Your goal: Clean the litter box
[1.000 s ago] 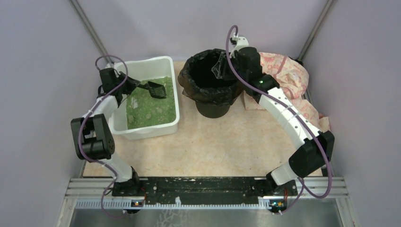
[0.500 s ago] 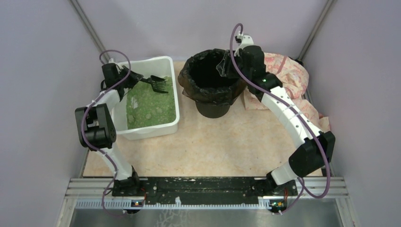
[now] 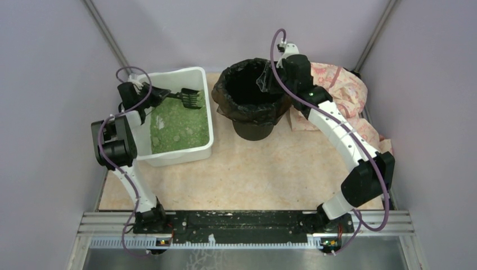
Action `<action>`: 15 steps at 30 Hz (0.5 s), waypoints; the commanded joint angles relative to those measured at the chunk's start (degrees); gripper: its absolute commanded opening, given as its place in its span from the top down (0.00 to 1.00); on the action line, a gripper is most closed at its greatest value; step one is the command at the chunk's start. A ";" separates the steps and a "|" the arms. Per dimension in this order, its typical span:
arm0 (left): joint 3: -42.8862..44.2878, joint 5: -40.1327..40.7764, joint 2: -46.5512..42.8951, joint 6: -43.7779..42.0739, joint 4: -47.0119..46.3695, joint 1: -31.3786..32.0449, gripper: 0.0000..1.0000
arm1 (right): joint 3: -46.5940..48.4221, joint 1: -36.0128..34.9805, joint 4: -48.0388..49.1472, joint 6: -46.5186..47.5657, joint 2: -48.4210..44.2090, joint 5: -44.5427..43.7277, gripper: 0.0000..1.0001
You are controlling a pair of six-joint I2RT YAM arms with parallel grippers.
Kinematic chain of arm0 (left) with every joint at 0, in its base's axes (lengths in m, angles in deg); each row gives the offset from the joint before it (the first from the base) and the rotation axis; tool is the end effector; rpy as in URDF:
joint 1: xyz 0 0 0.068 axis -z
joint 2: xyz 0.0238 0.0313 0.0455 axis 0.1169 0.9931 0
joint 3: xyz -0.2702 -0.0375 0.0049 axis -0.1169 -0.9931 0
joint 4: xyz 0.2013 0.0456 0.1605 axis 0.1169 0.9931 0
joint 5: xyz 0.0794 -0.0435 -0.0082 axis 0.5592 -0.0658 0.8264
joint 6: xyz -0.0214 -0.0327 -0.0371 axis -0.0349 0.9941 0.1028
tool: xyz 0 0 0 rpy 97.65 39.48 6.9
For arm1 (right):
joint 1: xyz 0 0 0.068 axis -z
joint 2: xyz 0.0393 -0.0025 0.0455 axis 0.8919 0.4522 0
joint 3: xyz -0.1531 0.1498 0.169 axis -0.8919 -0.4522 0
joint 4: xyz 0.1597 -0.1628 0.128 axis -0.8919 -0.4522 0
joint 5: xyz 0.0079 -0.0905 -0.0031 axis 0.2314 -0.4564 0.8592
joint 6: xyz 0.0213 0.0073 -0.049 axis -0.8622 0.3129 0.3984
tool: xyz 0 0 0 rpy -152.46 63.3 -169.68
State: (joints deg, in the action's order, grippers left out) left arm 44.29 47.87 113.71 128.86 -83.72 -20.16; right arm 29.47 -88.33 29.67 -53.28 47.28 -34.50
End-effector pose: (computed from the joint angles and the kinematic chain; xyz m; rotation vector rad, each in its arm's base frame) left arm 0.4394 0.0858 0.1919 -0.6046 1.8725 -0.8910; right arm 0.3212 0.1542 0.3970 -0.1465 1.9405 0.5993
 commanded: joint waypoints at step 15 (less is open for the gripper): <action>-8.75 -15.43 -2.14 11.18 -13.05 -6.67 1.00 | 1.31 0.60 2.70 -3.23 -1.82 0.48 0.58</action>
State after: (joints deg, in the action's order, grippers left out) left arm 37.39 35.12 112.46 140.18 -101.33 -25.21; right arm 29.47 -88.33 29.63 -55.71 47.28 -34.44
